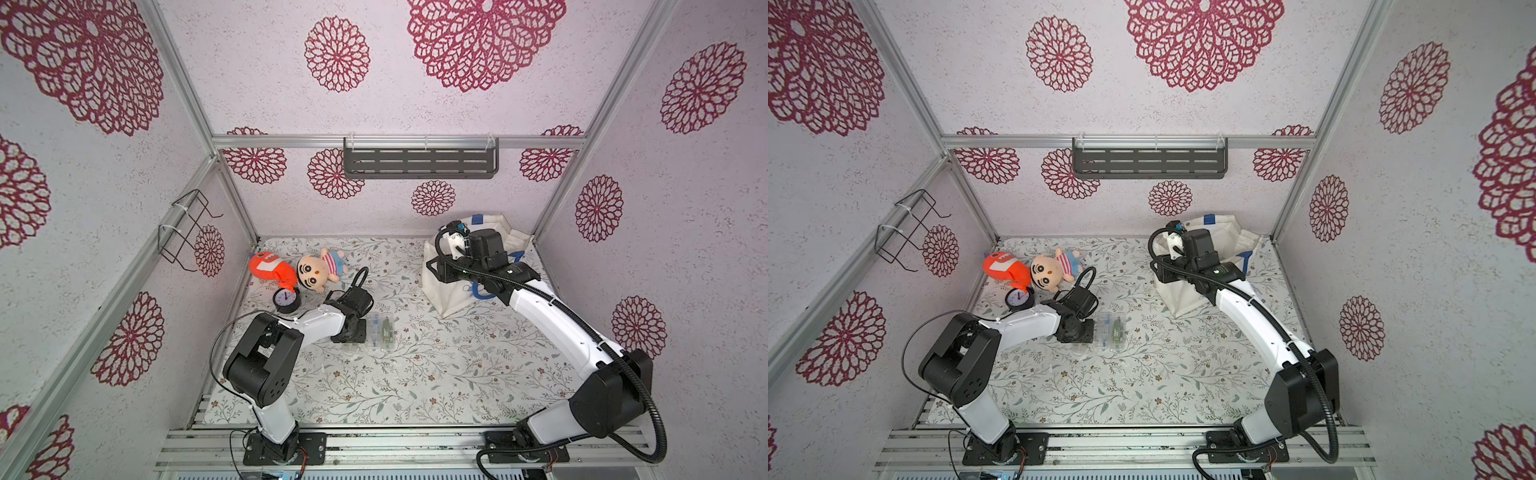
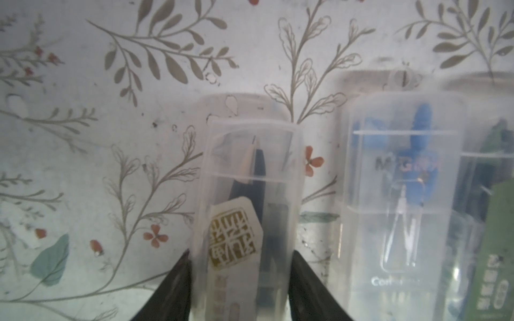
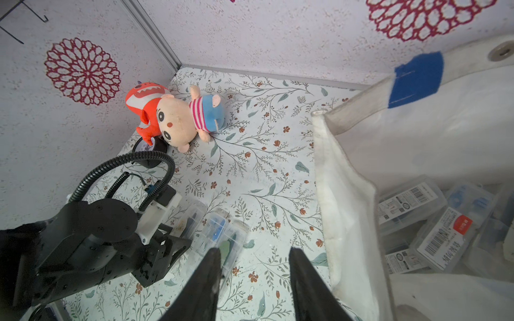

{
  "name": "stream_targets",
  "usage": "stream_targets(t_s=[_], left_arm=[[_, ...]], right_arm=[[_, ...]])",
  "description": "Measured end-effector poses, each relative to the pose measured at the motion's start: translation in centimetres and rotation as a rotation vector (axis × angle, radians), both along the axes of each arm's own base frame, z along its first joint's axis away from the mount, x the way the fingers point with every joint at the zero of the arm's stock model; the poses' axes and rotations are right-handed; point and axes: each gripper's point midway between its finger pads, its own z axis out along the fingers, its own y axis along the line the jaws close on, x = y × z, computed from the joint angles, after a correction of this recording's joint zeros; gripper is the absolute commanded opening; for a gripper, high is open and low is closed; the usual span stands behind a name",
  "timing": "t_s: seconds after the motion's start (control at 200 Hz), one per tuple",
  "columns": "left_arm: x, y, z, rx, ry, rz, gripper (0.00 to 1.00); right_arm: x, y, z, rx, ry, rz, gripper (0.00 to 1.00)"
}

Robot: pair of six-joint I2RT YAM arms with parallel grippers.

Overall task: Put the compass set into the canvas bag
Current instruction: Pick up the compass set at the center of the board.

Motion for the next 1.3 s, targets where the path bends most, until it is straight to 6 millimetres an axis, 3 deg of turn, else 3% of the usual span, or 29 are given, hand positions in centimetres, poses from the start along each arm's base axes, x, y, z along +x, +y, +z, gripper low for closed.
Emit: stream_targets(t_s=[0.21, 0.315, 0.42, 0.585, 0.71, 0.881, 1.046, 1.301], left_arm=[[-0.3, 0.2, 0.3, -0.011, -0.027, -0.003, 0.43], [-0.7, 0.3, 1.7, -0.028, -0.077, -0.026, 0.39], [-0.4, -0.7, 5.4, -0.066, -0.207, -0.105, 0.40], [0.5, -4.6, 13.0, -0.189, -0.466, -0.283, 0.41], [1.2, -6.1, 16.0, -0.239, -0.583, -0.357, 0.42], [1.6, -7.4, 16.8, -0.265, -0.628, -0.424, 0.41], [1.7, -8.1, 16.4, -0.273, -0.626, -0.458, 0.41], [1.7, -8.6, 16.9, -0.289, -0.641, -0.469, 0.41]], right_arm=[[-0.5, 0.6, 0.0, 0.013, 0.008, 0.030, 0.45], [-0.9, 1.2, 0.1, 0.030, 0.017, 0.060, 0.45], [-1.4, 1.8, 0.0, 0.053, 0.039, 0.094, 0.46], [-1.7, 3.1, -1.4, 0.093, 0.108, 0.139, 0.45], [-2.0, 4.8, -2.8, 0.125, 0.169, 0.181, 0.49], [-3.3, 7.7, -3.0, 0.207, 0.230, 0.261, 0.54], [-4.5, 9.9, -2.7, 0.273, 0.264, 0.326, 0.62], [-5.2, 11.7, -3.9, 0.293, 0.318, 0.356, 0.56]])
